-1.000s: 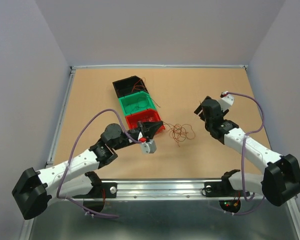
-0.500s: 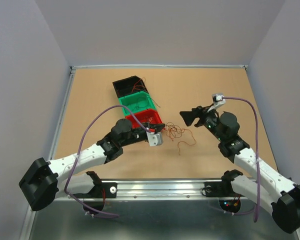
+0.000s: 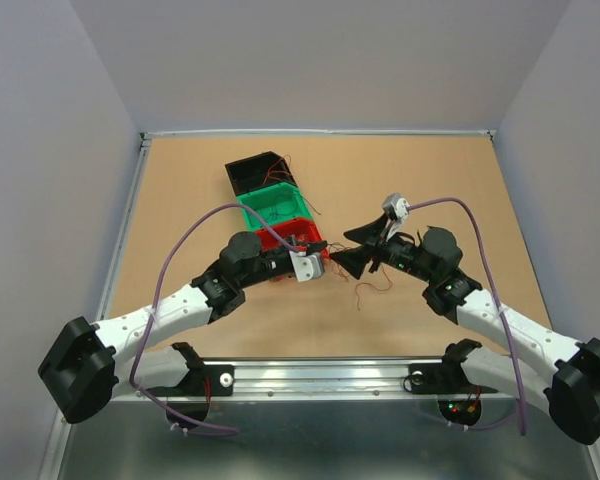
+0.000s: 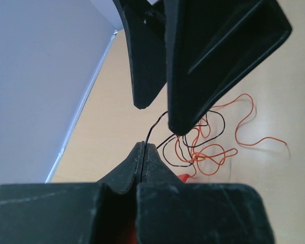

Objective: Untangle the cables

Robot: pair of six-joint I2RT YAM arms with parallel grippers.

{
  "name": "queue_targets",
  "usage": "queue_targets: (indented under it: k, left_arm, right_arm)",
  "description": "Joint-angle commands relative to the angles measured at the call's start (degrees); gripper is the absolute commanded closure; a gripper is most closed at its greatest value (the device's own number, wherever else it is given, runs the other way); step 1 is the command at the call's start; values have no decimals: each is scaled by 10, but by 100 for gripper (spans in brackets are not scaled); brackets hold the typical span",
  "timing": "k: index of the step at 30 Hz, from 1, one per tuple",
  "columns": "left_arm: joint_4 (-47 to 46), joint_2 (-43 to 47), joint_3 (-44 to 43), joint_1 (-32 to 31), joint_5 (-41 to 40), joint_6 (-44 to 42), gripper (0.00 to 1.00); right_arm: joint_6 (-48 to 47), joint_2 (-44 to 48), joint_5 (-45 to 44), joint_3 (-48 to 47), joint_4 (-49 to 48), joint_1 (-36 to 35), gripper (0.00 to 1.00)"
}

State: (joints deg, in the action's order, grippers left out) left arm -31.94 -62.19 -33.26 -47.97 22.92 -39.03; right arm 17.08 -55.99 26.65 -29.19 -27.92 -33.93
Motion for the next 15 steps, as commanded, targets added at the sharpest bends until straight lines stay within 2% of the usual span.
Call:
queue_targets:
  k: [1,12,14,15]
  left_arm:
    - [-15,18,-30,16,30,25,100]
    - [-8,70,-29,23,58,42,100]
    - [-8,81,-33,23,72,46,100]
    - [-6,85,-37,23,78,49,100]
  right_arm:
    - [-38,-9,16,0,-50,-14,22]
    - [-59,-97,-45,-24,-39,-26,38]
    - [-52,-127,-62,-32,-42,-29,45]
    - [-44,-134,-100,-43,-42,-29,48]
